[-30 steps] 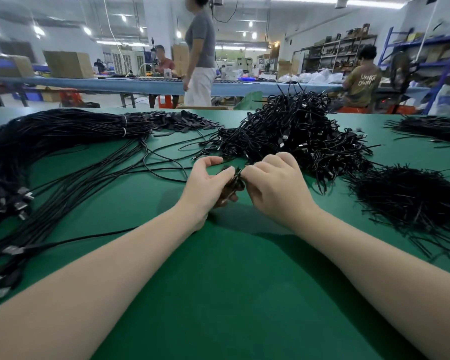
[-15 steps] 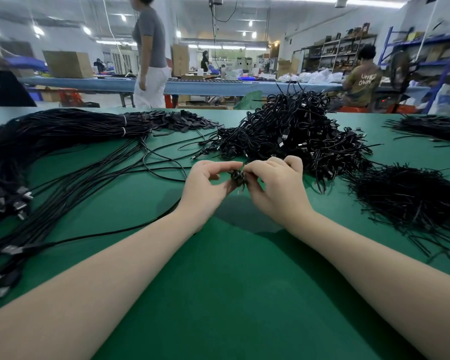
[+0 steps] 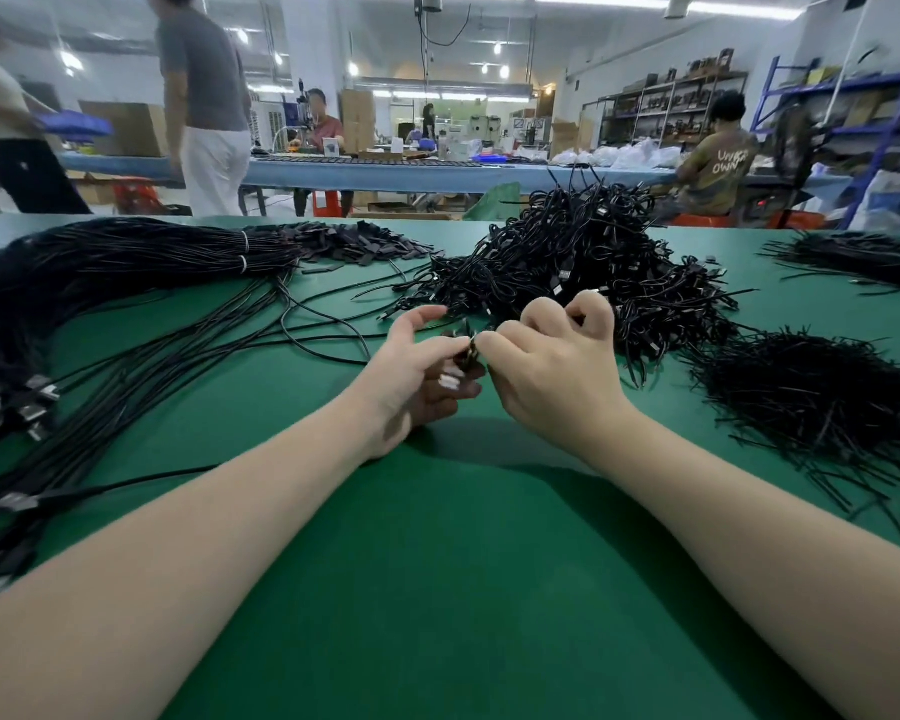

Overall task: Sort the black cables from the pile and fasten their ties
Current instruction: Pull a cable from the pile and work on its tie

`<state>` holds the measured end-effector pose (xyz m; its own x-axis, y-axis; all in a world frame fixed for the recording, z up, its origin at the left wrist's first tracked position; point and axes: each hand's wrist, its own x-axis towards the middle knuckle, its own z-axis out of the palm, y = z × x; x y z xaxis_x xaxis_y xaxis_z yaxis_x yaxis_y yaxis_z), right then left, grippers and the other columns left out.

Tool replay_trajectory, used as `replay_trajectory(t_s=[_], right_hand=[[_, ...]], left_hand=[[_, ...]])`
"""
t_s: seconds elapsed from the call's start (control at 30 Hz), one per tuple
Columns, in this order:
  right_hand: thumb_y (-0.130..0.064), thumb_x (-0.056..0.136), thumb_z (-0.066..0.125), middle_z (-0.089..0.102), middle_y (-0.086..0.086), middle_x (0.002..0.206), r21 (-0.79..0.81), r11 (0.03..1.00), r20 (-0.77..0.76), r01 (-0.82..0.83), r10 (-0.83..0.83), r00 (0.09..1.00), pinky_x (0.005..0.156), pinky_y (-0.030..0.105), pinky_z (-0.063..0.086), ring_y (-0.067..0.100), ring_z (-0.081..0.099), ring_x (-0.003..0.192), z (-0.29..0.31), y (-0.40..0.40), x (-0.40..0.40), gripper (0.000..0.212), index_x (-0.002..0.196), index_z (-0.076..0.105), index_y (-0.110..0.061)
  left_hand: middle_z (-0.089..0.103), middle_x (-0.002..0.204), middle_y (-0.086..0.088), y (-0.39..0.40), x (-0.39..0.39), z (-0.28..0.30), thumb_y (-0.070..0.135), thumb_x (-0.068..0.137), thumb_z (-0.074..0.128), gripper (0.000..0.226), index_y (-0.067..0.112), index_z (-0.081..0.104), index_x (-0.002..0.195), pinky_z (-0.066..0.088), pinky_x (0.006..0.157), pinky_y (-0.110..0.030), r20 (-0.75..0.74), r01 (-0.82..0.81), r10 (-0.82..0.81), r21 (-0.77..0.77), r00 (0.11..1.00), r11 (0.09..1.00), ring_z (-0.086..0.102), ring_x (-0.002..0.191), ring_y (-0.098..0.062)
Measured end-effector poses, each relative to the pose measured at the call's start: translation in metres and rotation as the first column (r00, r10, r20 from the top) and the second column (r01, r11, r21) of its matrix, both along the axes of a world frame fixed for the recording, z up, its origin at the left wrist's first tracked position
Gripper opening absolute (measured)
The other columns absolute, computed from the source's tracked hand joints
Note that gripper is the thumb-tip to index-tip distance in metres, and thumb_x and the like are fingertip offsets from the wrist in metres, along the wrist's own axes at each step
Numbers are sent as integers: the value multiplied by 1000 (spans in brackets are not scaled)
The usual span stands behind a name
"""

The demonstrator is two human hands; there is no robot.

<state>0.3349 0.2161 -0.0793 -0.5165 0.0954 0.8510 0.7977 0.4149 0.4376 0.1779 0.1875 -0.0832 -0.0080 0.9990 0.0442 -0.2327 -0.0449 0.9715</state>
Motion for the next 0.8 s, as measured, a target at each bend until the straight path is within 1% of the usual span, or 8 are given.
replay_trajectory(t_s=[0.07, 0.23, 0.37, 0.43, 0.53, 0.6, 0.67, 0.8], right_hand=[[-11, 77, 58, 55, -7, 58, -55, 998, -25, -22, 20, 999, 74, 36, 25, 20, 56, 63, -4, 0, -2, 14, 66, 60, -20], [-19, 88, 60, 64, -9, 64, -311, 944, -213, -115, 49, 976, 75, 36, 21, 20, 58, 68, -13, 4, 1, 17, 72, 65, -21], [-18, 87, 62, 63, -8, 61, -351, 920, -262, -174, 82, 962, 75, 36, 21, 20, 58, 67, -14, 3, -2, 16, 72, 66, -19], [-17, 86, 62, 62, -8, 61, -365, 910, -270, -199, 101, 958, 74, 36, 20, 20, 58, 67, -13, 1, -5, 14, 72, 66, -18], [-16, 85, 60, 60, -9, 61, -405, 881, -320, -244, 114, 941, 71, 36, 19, 20, 57, 68, -9, -1, -5, 14, 72, 65, -19], [-16, 84, 60, 61, -10, 62, -422, 870, -332, -256, 114, 936, 70, 36, 18, 19, 56, 70, -7, -1, -4, 13, 73, 65, -20], [-17, 84, 61, 62, -11, 63, -411, 876, -331, -253, 115, 937, 70, 35, 18, 19, 56, 70, -6, 0, -4, 12, 73, 65, -20], [-17, 85, 61, 60, -11, 61, -342, 921, -291, -188, 87, 953, 72, 36, 19, 18, 55, 69, -6, 2, -5, 17, 69, 62, -21]], left_hand=[[62, 58, 3, -2, 1, 2, 14, 95, 49, 17, 28, 59, 98, 40, 45, -16, -50, 27, -28, -8, 998, 1000, 61, 47, -14], [69, 78, 4, -5, 10, -8, -5, 89, 41, 46, 29, 70, 96, 47, 72, -37, -280, -77, 141, 229, 950, 970, 59, 68, -18], [68, 101, -14, -5, 8, -11, -16, 81, 53, 53, 29, 71, 101, 51, 78, -44, -382, -122, 272, 374, 883, 919, 58, 72, -29], [67, 101, -9, -5, 8, -11, -11, 78, 62, 50, 34, 69, 100, 54, 87, -35, -434, -167, 376, 446, 818, 879, 64, 87, -25], [49, 103, 6, -4, 5, -11, 4, 80, 71, 45, 43, 65, 102, 47, 79, -14, -492, -190, 464, 508, 736, 840, 53, 91, 2], [51, 110, 5, -2, 5, -12, 8, 84, 71, 34, 32, 69, 108, 46, 81, -14, -504, -152, 442, 515, 742, 843, 50, 98, 8], [62, 113, 8, 0, 7, -12, 14, 85, 72, 21, 19, 74, 105, 45, 86, -17, -482, -159, 414, 483, 772, 861, 55, 106, 1], [73, 82, 6, 1, 9, -12, 23, 87, 70, 3, 25, 72, 87, 47, 73, -17, -331, -211, 333, 354, 883, 911, 62, 74, -3]])
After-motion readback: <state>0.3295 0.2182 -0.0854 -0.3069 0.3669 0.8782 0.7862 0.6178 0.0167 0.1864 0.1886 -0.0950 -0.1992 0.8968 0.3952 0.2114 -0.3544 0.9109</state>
